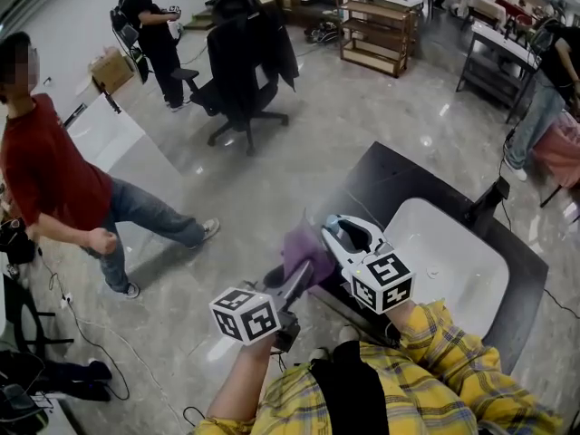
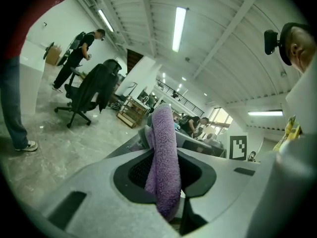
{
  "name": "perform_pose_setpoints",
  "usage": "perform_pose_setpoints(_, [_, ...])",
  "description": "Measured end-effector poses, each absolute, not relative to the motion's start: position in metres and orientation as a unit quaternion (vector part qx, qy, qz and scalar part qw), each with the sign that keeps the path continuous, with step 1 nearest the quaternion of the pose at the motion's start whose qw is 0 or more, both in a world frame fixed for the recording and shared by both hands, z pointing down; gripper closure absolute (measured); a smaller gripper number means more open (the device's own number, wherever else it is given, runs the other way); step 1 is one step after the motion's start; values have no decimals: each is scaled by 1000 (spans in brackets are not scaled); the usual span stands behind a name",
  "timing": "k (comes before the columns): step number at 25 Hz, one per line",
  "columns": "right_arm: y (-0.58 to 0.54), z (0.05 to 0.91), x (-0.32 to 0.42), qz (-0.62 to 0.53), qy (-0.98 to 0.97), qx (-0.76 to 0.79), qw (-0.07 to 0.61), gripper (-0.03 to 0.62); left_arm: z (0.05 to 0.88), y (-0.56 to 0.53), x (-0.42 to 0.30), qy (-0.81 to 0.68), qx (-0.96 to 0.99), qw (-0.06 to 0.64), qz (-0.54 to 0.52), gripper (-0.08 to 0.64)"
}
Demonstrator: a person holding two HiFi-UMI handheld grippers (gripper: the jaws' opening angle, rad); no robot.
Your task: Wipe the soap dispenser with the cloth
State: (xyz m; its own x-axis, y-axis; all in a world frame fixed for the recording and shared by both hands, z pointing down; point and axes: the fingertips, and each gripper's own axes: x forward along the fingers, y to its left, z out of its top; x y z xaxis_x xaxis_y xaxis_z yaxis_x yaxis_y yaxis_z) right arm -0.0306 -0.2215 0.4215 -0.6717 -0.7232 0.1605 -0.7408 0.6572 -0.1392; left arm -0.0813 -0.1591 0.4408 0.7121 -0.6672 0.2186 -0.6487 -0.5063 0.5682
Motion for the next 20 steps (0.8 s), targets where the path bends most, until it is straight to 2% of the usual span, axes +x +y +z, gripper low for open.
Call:
perform_pose_setpoints(10, [-207, 408, -9, 91, -917, 388, -5, 468, 429, -163, -61, -338, 883, 325, -26, 483])
perform_pose_setpoints(20, [-203, 421, 23, 115, -899, 423, 0, 468, 437, -168, -53, -306, 889, 341, -13, 483])
